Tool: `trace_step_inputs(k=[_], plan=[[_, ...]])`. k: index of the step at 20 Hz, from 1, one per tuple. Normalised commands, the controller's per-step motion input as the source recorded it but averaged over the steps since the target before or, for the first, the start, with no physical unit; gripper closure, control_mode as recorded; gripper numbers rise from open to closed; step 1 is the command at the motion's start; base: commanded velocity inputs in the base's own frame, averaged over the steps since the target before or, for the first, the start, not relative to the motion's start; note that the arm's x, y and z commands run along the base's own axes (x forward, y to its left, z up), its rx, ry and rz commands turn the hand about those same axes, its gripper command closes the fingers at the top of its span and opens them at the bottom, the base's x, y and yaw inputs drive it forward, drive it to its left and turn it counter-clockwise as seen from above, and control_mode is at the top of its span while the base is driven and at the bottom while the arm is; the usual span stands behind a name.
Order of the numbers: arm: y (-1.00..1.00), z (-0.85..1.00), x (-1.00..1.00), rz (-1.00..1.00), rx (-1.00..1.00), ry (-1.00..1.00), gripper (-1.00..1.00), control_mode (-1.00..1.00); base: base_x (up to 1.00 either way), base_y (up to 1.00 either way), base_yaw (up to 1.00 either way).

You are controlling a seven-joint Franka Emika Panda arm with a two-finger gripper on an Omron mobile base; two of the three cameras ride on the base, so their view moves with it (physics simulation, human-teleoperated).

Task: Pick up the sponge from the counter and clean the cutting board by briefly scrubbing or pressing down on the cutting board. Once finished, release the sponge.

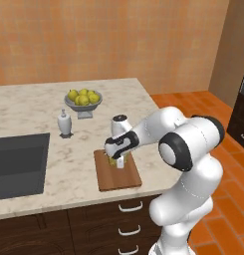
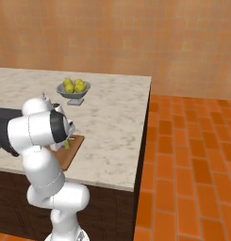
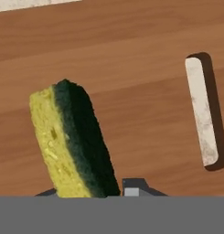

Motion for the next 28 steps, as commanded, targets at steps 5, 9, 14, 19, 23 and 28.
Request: trace_step_inputs(k=[5, 9, 14, 19, 23, 28], plan=[[0.0, 0.0, 0.0, 0.01, 0.0, 0.07, 1.0, -1.0, 0.0, 0.0, 0.0], [-0.34, -0.09, 0.25, 0.0, 0.03, 0.0, 1.0, -1.0, 0.0, 0.0, 0.0], [-0.47, 0.0, 0.74, 0.0, 0.09, -0.06, 1.0, -1.0, 0.0, 0.0, 0.0], [-0.23, -0.03, 0.65, 0.0, 0.07, -0.04, 1.0, -1.0, 0.0, 0.0, 0.0], [0.0, -0.19, -0.5, 0.08, -0.02, -0.02, 1.0, -1.0, 0.0, 0.0, 0.0], [0.02, -0.18, -0.98, 0.18, 0.0, -0.34, 1.0, -1.0, 0.0, 0.0, 0.0]])
